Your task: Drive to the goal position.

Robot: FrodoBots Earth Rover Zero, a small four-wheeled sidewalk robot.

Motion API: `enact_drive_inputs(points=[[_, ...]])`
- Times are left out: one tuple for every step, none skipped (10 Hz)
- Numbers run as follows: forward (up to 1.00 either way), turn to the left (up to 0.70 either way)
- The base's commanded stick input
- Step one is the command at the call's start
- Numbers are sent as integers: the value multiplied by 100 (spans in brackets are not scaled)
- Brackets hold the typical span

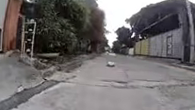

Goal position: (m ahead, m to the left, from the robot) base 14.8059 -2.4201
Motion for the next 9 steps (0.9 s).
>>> enact_drive_inputs(points=[[100,0],[100,0],[100,0],[100,0],[100,0],[100,0],[100,0],[100,0],[100,0]])
